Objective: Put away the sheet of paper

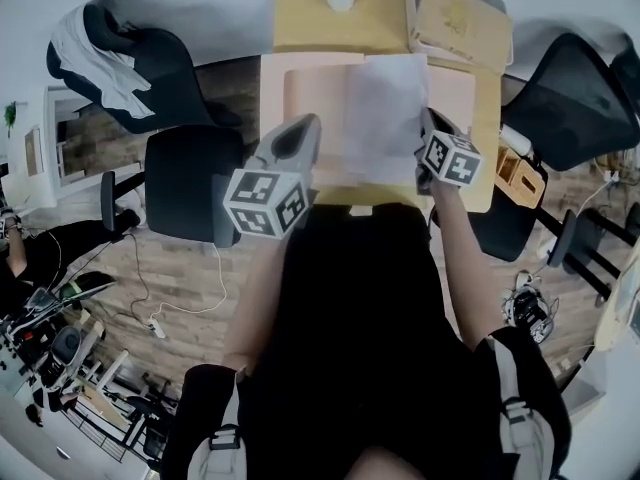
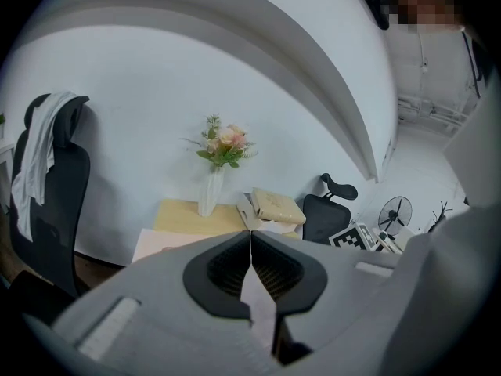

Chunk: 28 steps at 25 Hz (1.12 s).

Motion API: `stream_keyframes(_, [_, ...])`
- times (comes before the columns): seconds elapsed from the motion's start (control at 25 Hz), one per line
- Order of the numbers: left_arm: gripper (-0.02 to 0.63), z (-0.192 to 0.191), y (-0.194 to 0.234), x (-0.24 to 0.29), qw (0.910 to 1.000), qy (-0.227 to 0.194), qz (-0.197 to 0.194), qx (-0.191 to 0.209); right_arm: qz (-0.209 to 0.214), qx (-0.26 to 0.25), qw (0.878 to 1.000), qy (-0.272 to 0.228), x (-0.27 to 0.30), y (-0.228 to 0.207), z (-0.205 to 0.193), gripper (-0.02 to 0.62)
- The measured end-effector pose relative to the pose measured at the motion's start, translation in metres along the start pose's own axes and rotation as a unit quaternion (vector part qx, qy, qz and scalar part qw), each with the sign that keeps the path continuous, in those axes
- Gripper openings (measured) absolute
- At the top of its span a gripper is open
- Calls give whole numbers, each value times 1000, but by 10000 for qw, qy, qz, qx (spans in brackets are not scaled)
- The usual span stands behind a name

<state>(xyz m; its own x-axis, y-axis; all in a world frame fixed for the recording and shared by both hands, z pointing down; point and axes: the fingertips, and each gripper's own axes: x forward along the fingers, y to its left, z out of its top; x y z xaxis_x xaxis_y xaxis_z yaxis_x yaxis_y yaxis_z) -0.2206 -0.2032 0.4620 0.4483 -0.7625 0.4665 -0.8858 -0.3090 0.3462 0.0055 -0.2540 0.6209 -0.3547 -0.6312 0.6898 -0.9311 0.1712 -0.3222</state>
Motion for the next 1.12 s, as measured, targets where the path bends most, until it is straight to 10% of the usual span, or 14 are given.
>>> stream_keyframes(1.12, [11,8,51,-3,9993,78,-371,32,57,1,9948,1021,61,92,-69,3])
